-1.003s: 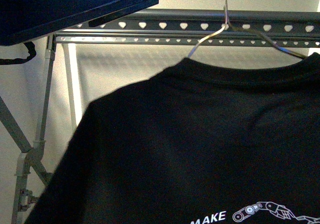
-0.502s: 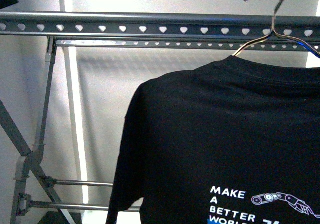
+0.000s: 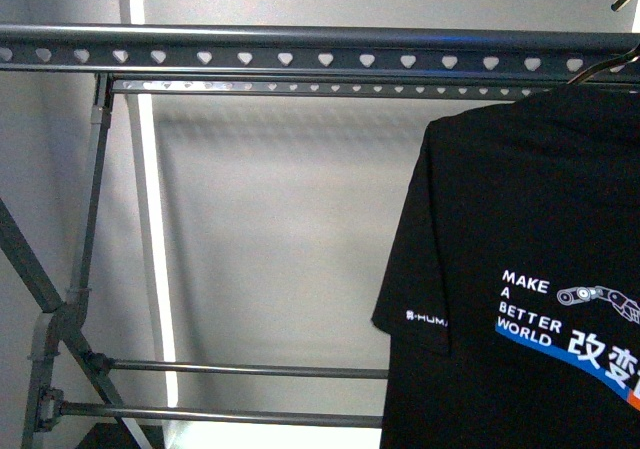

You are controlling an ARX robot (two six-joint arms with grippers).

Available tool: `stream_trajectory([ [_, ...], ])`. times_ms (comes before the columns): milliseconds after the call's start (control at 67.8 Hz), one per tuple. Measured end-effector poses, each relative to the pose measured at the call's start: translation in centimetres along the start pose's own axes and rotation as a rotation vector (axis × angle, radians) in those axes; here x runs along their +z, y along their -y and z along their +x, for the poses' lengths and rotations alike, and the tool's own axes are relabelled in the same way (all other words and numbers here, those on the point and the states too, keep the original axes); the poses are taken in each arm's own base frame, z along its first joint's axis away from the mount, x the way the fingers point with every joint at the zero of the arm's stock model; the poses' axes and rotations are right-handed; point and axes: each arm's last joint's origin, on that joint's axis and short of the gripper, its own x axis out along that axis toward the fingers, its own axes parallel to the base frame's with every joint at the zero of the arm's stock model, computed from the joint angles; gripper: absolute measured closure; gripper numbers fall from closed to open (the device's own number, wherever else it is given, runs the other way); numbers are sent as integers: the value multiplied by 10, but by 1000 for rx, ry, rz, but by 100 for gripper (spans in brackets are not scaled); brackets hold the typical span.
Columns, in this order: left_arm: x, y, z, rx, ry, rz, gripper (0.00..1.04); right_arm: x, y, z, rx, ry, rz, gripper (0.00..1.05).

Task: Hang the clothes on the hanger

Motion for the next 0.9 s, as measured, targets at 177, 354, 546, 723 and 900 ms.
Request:
stream_trajectory([
  [177, -28, 0, -32, 0, -7, 2, 101, 18, 12, 28, -34, -41, 3, 102],
  [354, -43, 0, -52, 0, -8, 3, 101, 28, 12, 53, -47, -85, -4, 102],
  [546, -56, 0, -74, 0, -2, 4, 101, 35, 4, 83, -73, -126, -26, 102],
  [723, -63, 0, -86, 1, -3, 4, 101, 32, -2, 98, -94, -148, -39, 101],
  [900, -67, 0, -95, 2, -2, 4, 101, 27, -10, 94, -161, -59, 3, 71],
])
